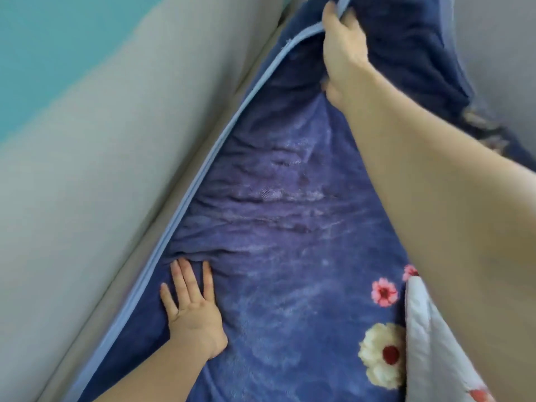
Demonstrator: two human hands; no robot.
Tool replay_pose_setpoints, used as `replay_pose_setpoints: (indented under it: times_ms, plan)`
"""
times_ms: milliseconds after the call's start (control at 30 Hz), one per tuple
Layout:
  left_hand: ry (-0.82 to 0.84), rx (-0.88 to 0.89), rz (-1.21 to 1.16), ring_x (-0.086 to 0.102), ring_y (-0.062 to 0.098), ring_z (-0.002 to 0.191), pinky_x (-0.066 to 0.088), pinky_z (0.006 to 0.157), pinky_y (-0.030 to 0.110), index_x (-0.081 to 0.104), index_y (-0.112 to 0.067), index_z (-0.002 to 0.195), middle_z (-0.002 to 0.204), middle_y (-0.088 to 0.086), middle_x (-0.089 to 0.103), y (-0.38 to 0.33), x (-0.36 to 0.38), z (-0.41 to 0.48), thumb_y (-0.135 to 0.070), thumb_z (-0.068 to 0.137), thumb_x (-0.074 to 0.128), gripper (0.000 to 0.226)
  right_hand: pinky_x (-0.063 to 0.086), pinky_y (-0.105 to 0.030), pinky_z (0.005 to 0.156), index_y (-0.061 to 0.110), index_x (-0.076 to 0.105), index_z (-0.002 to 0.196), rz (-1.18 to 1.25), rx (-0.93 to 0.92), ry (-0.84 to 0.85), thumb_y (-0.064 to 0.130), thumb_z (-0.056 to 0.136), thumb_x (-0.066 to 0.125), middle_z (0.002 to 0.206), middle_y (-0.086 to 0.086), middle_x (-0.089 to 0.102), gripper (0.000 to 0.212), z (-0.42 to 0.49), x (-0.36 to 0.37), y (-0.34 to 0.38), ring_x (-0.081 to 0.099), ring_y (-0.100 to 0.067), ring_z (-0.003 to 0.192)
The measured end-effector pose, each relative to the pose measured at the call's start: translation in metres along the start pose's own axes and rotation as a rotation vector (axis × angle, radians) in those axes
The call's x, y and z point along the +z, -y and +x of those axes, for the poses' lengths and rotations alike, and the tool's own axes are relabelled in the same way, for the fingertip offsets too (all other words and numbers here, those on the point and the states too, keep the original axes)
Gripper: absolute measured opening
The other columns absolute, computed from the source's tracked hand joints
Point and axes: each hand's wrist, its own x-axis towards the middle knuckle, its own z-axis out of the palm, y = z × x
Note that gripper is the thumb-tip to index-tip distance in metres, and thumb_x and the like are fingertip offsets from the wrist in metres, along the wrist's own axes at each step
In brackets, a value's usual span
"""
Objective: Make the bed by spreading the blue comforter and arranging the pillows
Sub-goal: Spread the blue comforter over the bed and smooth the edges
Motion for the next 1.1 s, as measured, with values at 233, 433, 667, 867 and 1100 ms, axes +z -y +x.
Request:
replay_pose_setpoints:
  times_ms: [233, 433, 667, 867, 1100]
  plan:
    - [-0.232, 0.209, -0.126, -0.036, 0.037, 0.138, -0.026, 0.109, 0.054, -0.027, -0.010, 0.146, 0.147, 0.026, -0.038, 0.014, 0.017, 0.018, -0.020, 0.024, 0.081, 0.163, 0.029, -0.027, 0.111, 0.016, 0.050, 0.140, -0.215, 0.097, 0.440, 0.019, 0.090, 0.060, 0.157, -0.003, 0.029, 0.051, -0.060, 0.089, -0.103, 0.028, -0.014, 0.143]
    - [-0.115, 0.066, -0.025, -0.069, 0.041, 0.088, -0.049, 0.071, 0.053, -0.067, -0.009, 0.100, 0.101, 0.029, -0.070, 0.008, 0.005, 0.003, -0.029, 0.075, 0.054, 0.125, 0.039, -0.031, 0.056, 0.012, 0.049, 0.086, -0.869, 0.019, 0.238, 0.060, 0.087, 0.049, 0.083, 0.000, 0.055, 0.048, -0.094, 0.068, -0.096, 0.054, -0.021, 0.072]
    - [-0.256, 0.061, 0.042, -0.069, 0.040, 0.093, -0.045, 0.078, 0.053, -0.067, -0.008, 0.101, 0.109, 0.028, -0.068, 0.008, 0.014, 0.009, -0.028, 0.073, 0.056, 0.128, 0.039, -0.028, 0.050, 0.014, 0.033, 0.061, -0.455, -0.007, 0.182, 0.012, 0.089, 0.044, 0.062, -0.001, 0.044, 0.031, -0.095, 0.102, -0.102, 0.060, -0.028, 0.067]
    - [-0.281, 0.082, 0.008, -0.062, 0.042, 0.108, -0.041, 0.083, 0.054, -0.057, -0.008, 0.114, 0.115, 0.028, -0.066, 0.009, 0.016, 0.012, -0.025, 0.073, 0.046, 0.113, 0.043, -0.019, 0.094, 0.008, 0.058, 0.128, -0.090, 0.145, 0.493, 0.002, 0.092, 0.054, 0.117, 0.001, 0.064, 0.037, -0.137, 0.064, -0.130, 0.058, -0.011, 0.108]
    - [-0.320, 0.099, -0.124, -0.042, 0.039, 0.133, -0.022, 0.109, 0.054, -0.040, -0.016, 0.138, 0.140, 0.021, -0.050, 0.017, 0.010, -0.007, -0.030, 0.066, 0.052, 0.118, 0.022, -0.037, 0.117, 0.020, 0.032, 0.149, -0.818, 0.002, 0.059, 0.036, 0.093, 0.055, 0.158, -0.003, 0.026, 0.063, -0.156, -0.095, -0.180, 0.019, -0.020, 0.146]
